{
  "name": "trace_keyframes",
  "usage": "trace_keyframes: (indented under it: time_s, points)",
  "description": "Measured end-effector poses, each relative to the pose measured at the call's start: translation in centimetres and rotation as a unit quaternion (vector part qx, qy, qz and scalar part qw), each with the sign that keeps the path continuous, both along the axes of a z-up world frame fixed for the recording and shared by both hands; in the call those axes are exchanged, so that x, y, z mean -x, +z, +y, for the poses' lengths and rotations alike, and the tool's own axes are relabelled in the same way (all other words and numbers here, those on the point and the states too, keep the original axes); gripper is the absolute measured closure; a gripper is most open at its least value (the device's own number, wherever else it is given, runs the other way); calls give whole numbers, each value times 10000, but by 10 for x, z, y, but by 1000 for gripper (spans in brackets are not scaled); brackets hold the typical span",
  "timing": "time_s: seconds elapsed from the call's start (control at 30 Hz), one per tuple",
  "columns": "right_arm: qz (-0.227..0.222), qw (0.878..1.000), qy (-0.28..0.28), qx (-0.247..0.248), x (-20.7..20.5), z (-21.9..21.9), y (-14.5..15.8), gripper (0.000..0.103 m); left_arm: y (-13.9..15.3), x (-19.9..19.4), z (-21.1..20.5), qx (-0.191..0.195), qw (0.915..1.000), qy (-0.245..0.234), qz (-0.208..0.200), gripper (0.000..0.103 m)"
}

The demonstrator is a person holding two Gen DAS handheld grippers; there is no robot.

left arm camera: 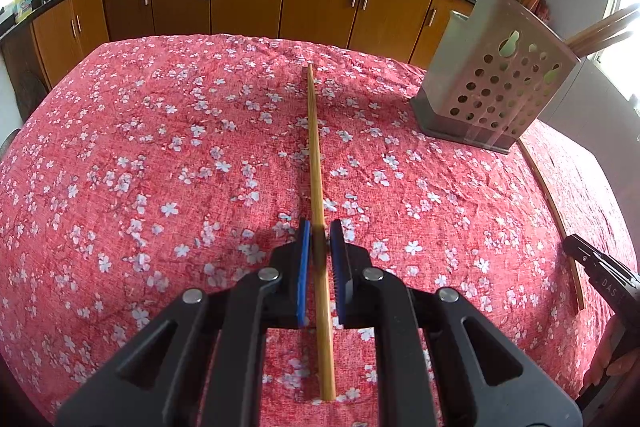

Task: Organize utensils
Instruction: 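Hold both chopsticks and adjust the grip on the cloth, then lift both chopsticks upright and carry them above the perforated holder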

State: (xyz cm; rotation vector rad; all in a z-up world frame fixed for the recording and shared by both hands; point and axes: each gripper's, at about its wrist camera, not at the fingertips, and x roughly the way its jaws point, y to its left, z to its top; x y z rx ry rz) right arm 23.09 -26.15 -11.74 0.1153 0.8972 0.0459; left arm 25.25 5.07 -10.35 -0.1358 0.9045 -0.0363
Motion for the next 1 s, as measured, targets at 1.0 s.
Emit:
trace_keyframes:
  time_s: [1.0]
  points:
    - [-75,10000,-3,-47,4,-3,3,95,7,13,-7,-407,9989,-236,69,95]
